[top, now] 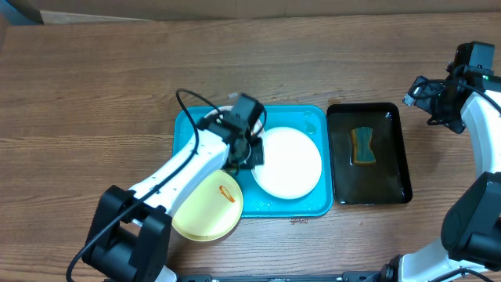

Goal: Clean dirty plates on tray and stack at the side
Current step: 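Lift the cleaned white plate with the left gripper and place it left of the tray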

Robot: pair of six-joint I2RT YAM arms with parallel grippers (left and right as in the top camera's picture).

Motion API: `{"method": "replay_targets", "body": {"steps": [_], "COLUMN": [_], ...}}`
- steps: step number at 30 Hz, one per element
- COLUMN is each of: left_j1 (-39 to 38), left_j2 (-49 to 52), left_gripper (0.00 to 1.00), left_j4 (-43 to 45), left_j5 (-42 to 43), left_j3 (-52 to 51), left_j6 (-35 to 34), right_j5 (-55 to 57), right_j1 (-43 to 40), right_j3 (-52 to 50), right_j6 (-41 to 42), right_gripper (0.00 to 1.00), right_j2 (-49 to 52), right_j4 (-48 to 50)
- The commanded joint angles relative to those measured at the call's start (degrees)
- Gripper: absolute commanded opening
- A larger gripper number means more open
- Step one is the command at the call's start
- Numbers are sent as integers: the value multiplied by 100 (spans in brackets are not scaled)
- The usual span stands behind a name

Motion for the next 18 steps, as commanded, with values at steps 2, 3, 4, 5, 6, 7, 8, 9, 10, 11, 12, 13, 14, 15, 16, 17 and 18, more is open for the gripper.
{"method": "replay_targets", "body": {"steps": [2,3,4,5,6,7,8,9,10,11,12,13,14,15,16,17,18], "left_j1": [107,107,105,87,66,24,-50,-118,-208,-297,-402,-531,-671,-811,-946,-1110,-1349], "left_j2": [48,48,48,48,48,48,50,50,48,50,57,63,66,66,66,68,90], "left_gripper": [4,4,4,4,4,4,4,4,4,4,4,4,4,4,4,4,4], "left_j4": [-348,-420,-503,-566,-586,-573,-479,-343,-177,-33,109,254,387,503,612,728,868], "left_j5": [-225,-306,-404,-494,-566,-629,-664,-664,-667,-675,-745,-879,-1032,-1191,-1353,-1556,-1880], "left_j3": [828,964,1119,1290,1412,1521,1624,1657,1665,1663,1663,1661,1661,1661,1661,1661,1661], "left_j6": [474,476,476,474,470,466,444,444,446,446,446,444,444,444,444,446,448], "right_j5": [37,37,37,37,37,37,37,37,37,37,37,37,37,37,37,37,37], "right_j1": [4,4,4,4,4,4,4,4,4,4,4,4,4,4,4,4,4], "right_j3": [-7,-7,-7,-7,-7,-7,-7,-7,-7,-7,-7,-7,-7,-7,-7,-7,-7], "right_j6": [28,28,28,28,28,28,28,28,28,28,28,28,28,28,28,28,28], "right_gripper": [100,100,100,100,100,100,100,100,100,100,100,100,100,100,100,100,100], "right_j2": [7,7,7,7,7,7,7,7,7,7,7,7,7,7,7,7,7], "right_j4": [33,35,35,33,35,33,35,33,35,35,35,35,35,33,33,33,33]}}
